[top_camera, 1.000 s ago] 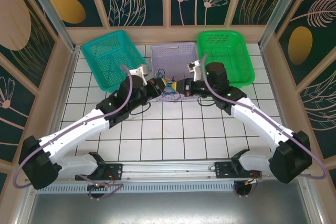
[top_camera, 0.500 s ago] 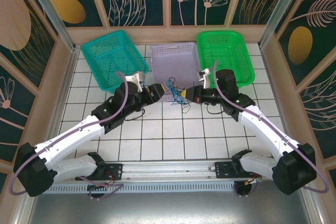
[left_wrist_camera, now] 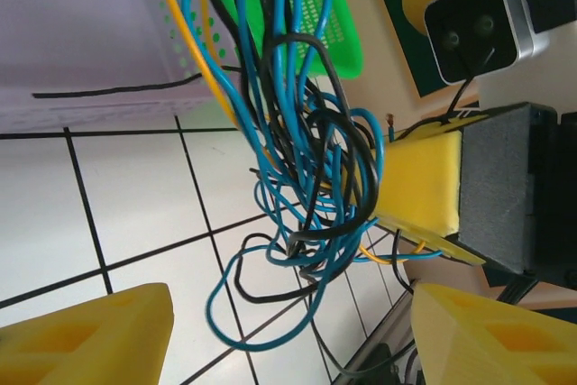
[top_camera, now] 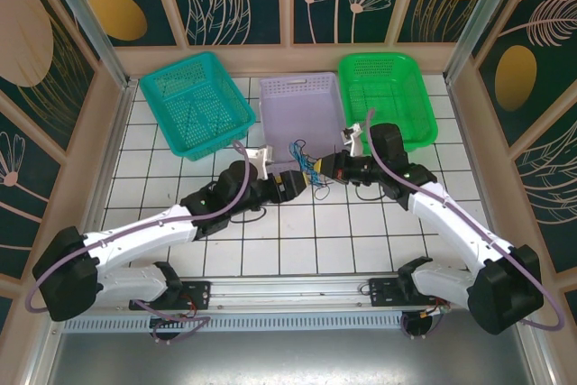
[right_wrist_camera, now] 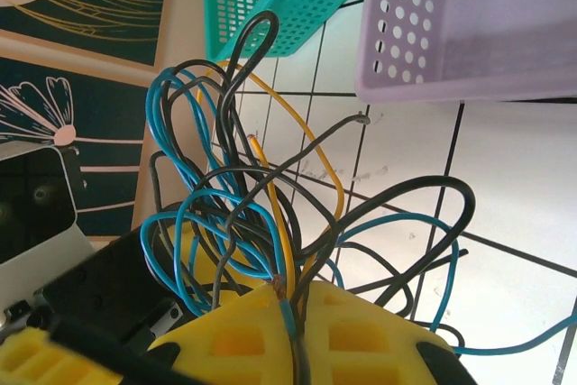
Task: Untangle the cables
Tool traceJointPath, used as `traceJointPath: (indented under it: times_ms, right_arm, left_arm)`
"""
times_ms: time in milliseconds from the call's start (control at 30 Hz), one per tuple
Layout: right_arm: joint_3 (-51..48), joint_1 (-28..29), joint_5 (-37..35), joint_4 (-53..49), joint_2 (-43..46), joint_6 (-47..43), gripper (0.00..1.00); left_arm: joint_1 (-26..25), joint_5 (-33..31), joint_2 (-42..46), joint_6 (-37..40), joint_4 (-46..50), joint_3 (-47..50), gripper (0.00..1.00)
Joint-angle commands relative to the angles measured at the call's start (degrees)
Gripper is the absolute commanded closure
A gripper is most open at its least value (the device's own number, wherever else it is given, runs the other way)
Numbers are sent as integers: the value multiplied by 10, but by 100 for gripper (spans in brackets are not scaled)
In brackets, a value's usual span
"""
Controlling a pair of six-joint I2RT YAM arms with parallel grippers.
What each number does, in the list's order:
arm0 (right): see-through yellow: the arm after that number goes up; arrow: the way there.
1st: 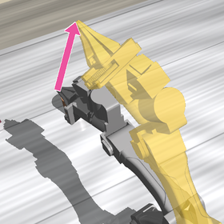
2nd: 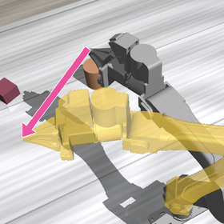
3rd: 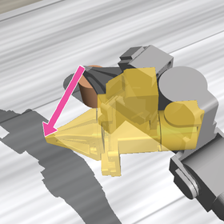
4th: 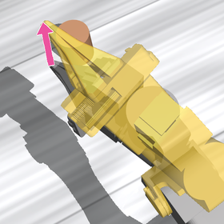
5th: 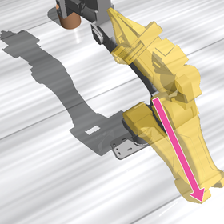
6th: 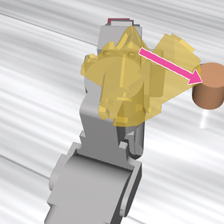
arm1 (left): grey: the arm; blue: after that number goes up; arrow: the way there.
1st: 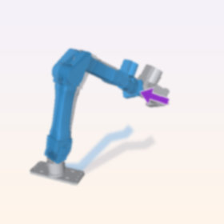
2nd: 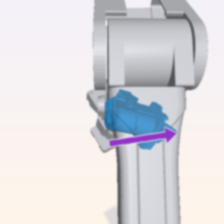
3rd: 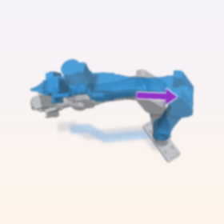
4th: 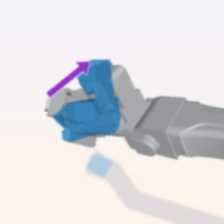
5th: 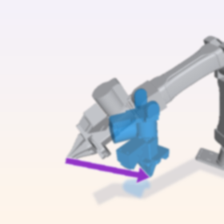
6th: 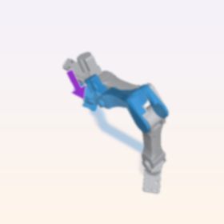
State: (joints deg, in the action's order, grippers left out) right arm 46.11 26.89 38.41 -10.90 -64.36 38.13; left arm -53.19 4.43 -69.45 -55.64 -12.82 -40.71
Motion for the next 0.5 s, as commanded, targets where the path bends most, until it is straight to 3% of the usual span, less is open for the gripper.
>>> traceJointPath:
  times_ms: [0,100,233,300,433,467]
  right_arm:
    - [-4,8,0,11,-2,22,100]
    - [-2,11,6,11,-1,27,100]
    - [-2,15,16,10,10,36,100]
    - [-1,16,14,1,16,35,100]
    - [-3,14,-14,-35,19,9,100]
    - [-5,10,-25,-45,18,0,100]
  left_arm:
    - [-3,-2,-33,14,-52,2,31]
    - [-4,1,-62,19,-57,-10,36]
    - [-5,-44,-89,31,-18,-33,49]
    - [-4,-80,-88,28,-16,-30,62]
    - [-4,-152,-53,12,-15,-6,99]
    - [-4,-168,-38,6,-11,3,100]
